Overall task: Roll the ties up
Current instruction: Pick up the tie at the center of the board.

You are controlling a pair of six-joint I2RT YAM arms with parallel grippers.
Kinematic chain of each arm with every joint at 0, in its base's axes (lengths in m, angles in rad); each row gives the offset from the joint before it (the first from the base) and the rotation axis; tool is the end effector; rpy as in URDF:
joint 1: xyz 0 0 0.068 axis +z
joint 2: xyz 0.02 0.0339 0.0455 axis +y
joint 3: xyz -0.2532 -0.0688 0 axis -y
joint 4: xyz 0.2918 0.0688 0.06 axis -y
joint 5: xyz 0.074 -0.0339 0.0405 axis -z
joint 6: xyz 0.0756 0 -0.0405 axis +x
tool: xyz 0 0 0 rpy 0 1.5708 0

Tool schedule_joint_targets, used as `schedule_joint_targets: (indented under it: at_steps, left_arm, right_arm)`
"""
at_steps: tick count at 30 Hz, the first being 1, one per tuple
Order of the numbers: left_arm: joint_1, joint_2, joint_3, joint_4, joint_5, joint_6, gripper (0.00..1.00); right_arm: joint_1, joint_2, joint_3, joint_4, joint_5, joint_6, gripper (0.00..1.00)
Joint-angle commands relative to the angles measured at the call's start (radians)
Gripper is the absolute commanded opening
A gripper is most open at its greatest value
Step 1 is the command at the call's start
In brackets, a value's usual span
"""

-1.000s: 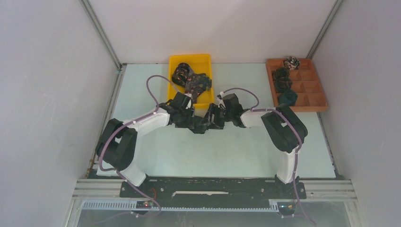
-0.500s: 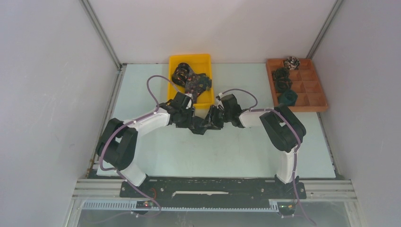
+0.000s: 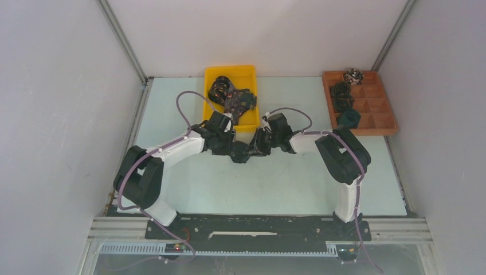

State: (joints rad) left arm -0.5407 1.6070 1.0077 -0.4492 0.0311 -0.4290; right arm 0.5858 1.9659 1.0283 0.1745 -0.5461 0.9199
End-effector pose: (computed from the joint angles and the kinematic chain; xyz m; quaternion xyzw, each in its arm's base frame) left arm 0.3234 -0.1969 0.1219 0.0579 0.9642 -0.1336 0.2214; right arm 0.3438 0.2752 0.0517 0.0427 0.8908 0.4397 0.1066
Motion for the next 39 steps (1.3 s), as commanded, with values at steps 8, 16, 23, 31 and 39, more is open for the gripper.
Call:
schedule_joint_targets:
  at_steps: [8,16,23,31,39]
  left_arm:
    - [0.004,-0.172,0.011,-0.122,-0.018,-0.002,0.53]
    - [0.014,-0.328,0.006,-0.233,-0.109,0.048,0.54]
    - [0.039,-0.490,-0.030,-0.282,-0.161,0.115,0.54]
    - [0.050,-0.577,-0.079,-0.295,-0.236,0.192,0.54]
    - [0.050,-0.580,-0.128,-0.258,-0.221,0.187,0.52]
  right_arm:
    - [-0.035,-0.039,0.030,-0.016,-0.037,0.039,0.24]
    - [-0.073,-0.094,0.030,-0.048,-0.053,0.042,0.24]
    - [-0.110,-0.145,0.029,-0.102,-0.050,0.028,0.23]
    - [-0.186,-0.217,0.030,-0.186,-0.060,0.001,0.22]
    - [-0.352,-0.355,0.029,-0.324,-0.095,-0.053,0.22]
